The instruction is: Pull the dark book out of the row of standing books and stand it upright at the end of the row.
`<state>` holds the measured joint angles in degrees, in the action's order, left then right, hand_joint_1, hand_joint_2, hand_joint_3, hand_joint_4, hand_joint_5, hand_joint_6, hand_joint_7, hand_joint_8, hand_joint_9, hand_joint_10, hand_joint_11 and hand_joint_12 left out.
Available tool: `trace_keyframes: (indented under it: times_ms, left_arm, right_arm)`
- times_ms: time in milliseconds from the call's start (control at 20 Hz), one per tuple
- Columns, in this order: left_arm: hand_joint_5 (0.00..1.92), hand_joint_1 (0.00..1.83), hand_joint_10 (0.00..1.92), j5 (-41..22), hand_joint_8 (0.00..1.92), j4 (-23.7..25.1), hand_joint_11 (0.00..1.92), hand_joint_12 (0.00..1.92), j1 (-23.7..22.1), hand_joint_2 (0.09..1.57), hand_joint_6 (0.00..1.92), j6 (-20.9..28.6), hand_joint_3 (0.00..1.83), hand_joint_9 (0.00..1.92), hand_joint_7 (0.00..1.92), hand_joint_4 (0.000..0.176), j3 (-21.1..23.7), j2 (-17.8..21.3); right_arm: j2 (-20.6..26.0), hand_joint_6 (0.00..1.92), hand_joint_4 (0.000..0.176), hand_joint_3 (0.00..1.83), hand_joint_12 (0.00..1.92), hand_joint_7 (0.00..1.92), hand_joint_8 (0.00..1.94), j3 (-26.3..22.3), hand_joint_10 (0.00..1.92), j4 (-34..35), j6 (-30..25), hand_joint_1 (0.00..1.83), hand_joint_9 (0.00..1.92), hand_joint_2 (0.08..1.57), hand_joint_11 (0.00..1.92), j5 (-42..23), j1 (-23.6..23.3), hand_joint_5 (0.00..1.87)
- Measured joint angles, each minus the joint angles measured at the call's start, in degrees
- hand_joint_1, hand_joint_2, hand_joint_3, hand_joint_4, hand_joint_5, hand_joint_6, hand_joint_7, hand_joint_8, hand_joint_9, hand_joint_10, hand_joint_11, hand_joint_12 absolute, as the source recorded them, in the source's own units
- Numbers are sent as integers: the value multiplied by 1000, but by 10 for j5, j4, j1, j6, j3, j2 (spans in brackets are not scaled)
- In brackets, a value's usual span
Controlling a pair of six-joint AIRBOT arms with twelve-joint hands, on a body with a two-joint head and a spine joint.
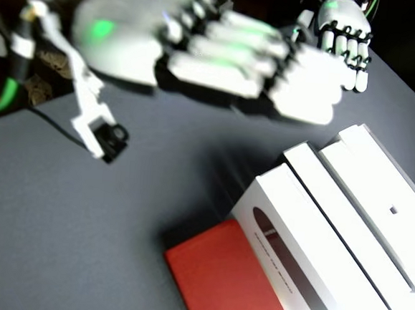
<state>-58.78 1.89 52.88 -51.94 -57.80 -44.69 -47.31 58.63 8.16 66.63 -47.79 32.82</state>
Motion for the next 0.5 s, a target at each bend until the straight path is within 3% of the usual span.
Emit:
trace_keyframes:
  times_ms: [200,500]
  left_arm:
    - [50,243,0,-4,0,-9,0,0,10,1390,0,1,0,0,0,43,0,1]
    - [46,222,0,-12,0,-13,0,0,16,1395,1,1,2,0,0,44,1,2]
  right_arm:
    - [-20,240,0,1,0,0,0,19,0,12,17,7,0,1388,0,43,-19,314]
    - [-36,406,0,0,0,0,0,28,0,31,51,73,0,1369,0,83,-23,363]
